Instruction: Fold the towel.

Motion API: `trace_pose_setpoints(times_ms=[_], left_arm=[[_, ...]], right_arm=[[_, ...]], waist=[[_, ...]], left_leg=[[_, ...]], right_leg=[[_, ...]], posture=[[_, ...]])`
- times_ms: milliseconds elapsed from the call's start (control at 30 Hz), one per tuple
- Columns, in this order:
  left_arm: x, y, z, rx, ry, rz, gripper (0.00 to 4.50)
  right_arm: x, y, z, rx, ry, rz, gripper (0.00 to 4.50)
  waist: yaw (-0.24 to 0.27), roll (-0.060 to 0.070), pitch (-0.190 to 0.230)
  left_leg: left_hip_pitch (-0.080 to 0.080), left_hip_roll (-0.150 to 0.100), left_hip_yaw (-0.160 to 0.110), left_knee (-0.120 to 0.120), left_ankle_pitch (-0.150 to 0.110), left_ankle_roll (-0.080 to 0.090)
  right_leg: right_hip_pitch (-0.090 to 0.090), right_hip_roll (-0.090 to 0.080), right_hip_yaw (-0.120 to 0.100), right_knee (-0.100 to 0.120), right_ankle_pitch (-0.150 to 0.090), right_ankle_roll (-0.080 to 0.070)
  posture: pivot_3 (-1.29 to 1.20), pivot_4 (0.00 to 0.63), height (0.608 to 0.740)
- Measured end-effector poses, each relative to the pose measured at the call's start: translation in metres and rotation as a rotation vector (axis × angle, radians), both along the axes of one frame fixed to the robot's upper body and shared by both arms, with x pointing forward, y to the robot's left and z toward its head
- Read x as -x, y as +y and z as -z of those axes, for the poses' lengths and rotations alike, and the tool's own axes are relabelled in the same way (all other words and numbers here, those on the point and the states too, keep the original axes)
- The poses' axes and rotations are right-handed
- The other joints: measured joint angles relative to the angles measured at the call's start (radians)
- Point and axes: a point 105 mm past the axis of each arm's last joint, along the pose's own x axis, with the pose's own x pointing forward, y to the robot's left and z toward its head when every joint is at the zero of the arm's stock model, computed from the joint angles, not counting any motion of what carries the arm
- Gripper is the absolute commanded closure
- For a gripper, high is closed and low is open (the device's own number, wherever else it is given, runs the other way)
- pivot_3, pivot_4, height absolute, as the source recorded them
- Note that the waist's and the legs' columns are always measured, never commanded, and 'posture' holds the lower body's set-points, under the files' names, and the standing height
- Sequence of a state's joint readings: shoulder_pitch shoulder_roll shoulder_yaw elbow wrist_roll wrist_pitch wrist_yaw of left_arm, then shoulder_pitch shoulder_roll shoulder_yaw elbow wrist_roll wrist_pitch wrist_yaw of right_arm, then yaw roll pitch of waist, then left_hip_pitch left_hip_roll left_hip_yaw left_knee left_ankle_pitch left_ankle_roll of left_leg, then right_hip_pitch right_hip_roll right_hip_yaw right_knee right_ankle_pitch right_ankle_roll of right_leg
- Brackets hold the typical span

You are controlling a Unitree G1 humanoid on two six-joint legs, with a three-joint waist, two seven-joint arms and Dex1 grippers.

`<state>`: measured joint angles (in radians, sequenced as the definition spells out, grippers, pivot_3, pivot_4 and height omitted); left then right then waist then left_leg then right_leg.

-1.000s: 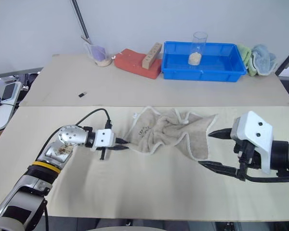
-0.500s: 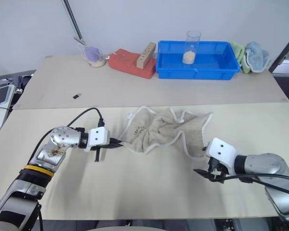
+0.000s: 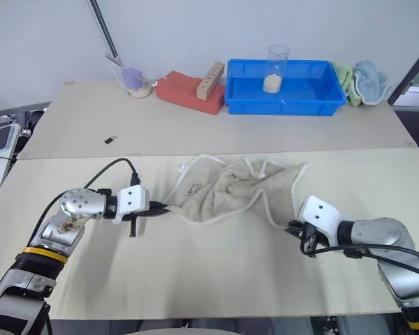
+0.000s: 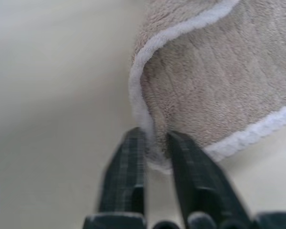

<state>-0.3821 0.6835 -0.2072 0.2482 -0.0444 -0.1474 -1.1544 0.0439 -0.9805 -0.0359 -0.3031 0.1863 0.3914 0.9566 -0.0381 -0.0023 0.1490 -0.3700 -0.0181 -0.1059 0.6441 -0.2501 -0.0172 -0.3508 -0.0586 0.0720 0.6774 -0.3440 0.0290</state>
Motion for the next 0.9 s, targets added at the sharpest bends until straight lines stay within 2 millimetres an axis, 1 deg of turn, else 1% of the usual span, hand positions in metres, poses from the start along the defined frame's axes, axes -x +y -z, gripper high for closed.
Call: trace_pose_setpoints(times_ms=[167,233,267,333,367,433,467,500,533,567,600,633,667,700,767,800,833,900], left_arm=[[0.003,0.013,0.000,0.004,0.014,-0.049,4.50],[0.007,0.022,-0.002,0.015,0.044,-0.086,4.50],[0.009,0.028,-0.003,0.017,0.070,-0.108,4.50],[0.022,0.040,-0.006,0.024,0.166,-0.132,4.50],[0.029,0.048,-0.010,0.025,0.218,-0.144,4.50],[0.037,0.055,-0.028,0.058,0.295,-0.161,4.50],[0.038,0.057,-0.038,0.069,0.302,-0.166,4.50],[0.033,0.059,-0.049,0.097,0.303,-0.187,4.50],[0.017,0.057,-0.061,0.148,0.276,-0.225,4.50],[-0.006,0.053,-0.080,0.224,0.222,-0.270,4.50],[-0.024,0.048,-0.099,0.277,0.161,-0.297,4.50],[-0.036,0.047,-0.112,0.307,0.123,-0.321,4.50],[-0.048,0.046,-0.123,0.335,0.093,-0.349,4.50],[-0.062,0.047,-0.134,0.366,0.070,-0.387,4.50],[-0.082,0.044,-0.158,0.406,0.010,-0.426,4.50],[-0.090,0.046,-0.169,0.419,-0.015,-0.446,4.50],[-0.094,0.047,-0.179,0.428,-0.039,-0.456,4.50],[-0.099,0.052,-0.191,0.428,-0.077,-0.465,4.50]], right_arm=[[-0.001,-0.004,-0.003,0.022,0.007,-0.015,4.48],[0.001,-0.008,-0.012,0.018,0.017,-0.026,4.48],[0.003,-0.012,-0.019,0.022,0.020,-0.026,4.48],[0.009,-0.021,-0.037,0.021,0.035,-0.032,4.48],[0.010,-0.028,-0.050,0.031,0.030,-0.023,4.48],[0.012,-0.037,-0.078,0.033,0.020,-0.022,4.48],[0.011,-0.039,-0.091,0.039,0.002,-0.027,4.48],[0.006,-0.043,-0.105,0.040,-0.025,-0.023,4.48],[-0.005,-0.046,-0.122,0.025,-0.083,-0.009,4.48],[-0.020,-0.050,-0.143,0.007,-0.164,0.013,4.48],[-0.031,-0.053,-0.160,0.007,-0.235,0.026,4.48],[-0.041,-0.055,-0.170,0.012,-0.278,0.031,4.48],[-0.050,-0.056,-0.179,0.008,-0.317,0.038,4.48],[-0.065,-0.056,-0.188,-0.004,-0.361,0.040,4.48],[-0.089,-0.057,-0.197,-0.019,-0.407,0.055,4.48],[-0.101,-0.056,-0.201,-0.018,-0.421,0.056,4.48],[-0.108,-0.055,-0.208,-0.009,-0.446,0.055,4.48],[-0.116,-0.056,-0.223,0.001,-0.489,0.060,4.48]], waist=[[-0.003,0.000,0.000],[-0.004,0.000,0.000],[-0.004,0.001,0.000],[-0.005,0.001,0.001],[-0.005,0.001,0.001],[-0.004,0.000,0.002],[-0.002,0.001,0.002],[0.001,0.001,0.002],[0.005,0.001,0.002],[0.010,0.001,0.004],[0.013,0.001,0.004],[0.011,-0.002,0.003],[0.007,-0.003,0.003],[0.000,-0.003,0.003],[-0.012,-0.003,0.003],[-0.021,-0.003,0.003],[-0.029,0.000,0.003],[-0.036,0.002,0.003]], left_leg=[[0.000,0.000,0.000,-0.001,0.000,0.000],[0.000,0.000,0.000,-0.001,0.000,0.000],[0.000,0.000,0.000,-0.001,0.000,0.000],[-0.001,0.001,-0.001,-0.001,0.000,0.000],[-0.001,0.001,-0.001,-0.002,0.000,0.000],[-0.001,0.001,-0.001,-0.001,0.000,0.000],[0.000,0.001,-0.001,-0.001,0.000,0.000],[0.001,0.001,-0.001,-0.001,0.000,0.000],[0.002,0.000,0.000,0.000,0.000,0.000],[0.001,-0.001,0.000,0.000,0.002,-0.003],[0.000,-0.001,-0.001,0.000,0.003,-0.004],[0.000,0.000,-0.001,-0.001,0.003,-0.004],[0.001,0.000,0.000,-0.001,0.003,-0.004],[0.000,0.000,0.000,-0.001,0.003,-0.003],[-0.005,0.000,0.000,-0.002,0.003,-0.003],[-0.005,0.000,0.002,-0.002,0.003,-0.003],[-0.008,0.000,0.003,-0.003,0.004,-0.003],[-0.009,0.000,0.005,-0.002,0.004,-0.004]], right_leg=[[0.000,0.000,0.000,0.000,0.000,0.000],[-0.001,0.000,0.000,0.000,0.000,0.000],[-0.001,0.000,0.000,0.000,0.000,0.000],[-0.002,0.000,0.000,0.000,0.000,0.000],[-0.002,0.000,0.000,0.000,0.000,0.000],[-0.001,0.000,0.000,0.000,0.000,0.000],[0.000,-0.001,0.000,-0.001,0.000,0.000],[0.001,-0.001,-0.001,-0.001,0.000,0.000],[0.002,-0.002,-0.001,-0.001,0.000,0.000],[0.002,-0.002,-0.002,-0.002,0.000,0.000],[0.000,-0.002,-0.003,-0.002,0.001,0.000],[0.001,-0.001,-0.003,-0.003,0.001,0.000],[0.001,-0.001,-0.003,-0.003,0.001,0.000],[0.001,-0.001,-0.004,-0.004,0.001,0.000],[-0.004,-0.001,-0.003,-0.005,0.001,0.000],[-0.005,-0.001,-0.003,-0.004,0.001,0.000],[-0.006,-0.001,-0.003,-0.002,0.001,-0.001],[-0.008,-0.002,-0.003,0.001,0.001,0.000]], posture=[[0.00,0.150,0.740],[0.00,0.150,0.740],[0.00,0.150,0.740],[0.00,0.150,0.740],[0.00,0.150,0.740],[0.00,0.150,0.740],[0.00,0.150,0.740],[0.00,0.150,0.740],[0.00,0.150,0.740],[0.00,0.150,0.740],[0.00,0.150,0.740],[0.00,0.150,0.740],[0.00,0.150,0.740],[0.00,0.150,0.740],[0.00,0.150,0.740],[0.00,0.150,0.740],[0.00,0.150,0.740],[0.00,0.150,0.740]])
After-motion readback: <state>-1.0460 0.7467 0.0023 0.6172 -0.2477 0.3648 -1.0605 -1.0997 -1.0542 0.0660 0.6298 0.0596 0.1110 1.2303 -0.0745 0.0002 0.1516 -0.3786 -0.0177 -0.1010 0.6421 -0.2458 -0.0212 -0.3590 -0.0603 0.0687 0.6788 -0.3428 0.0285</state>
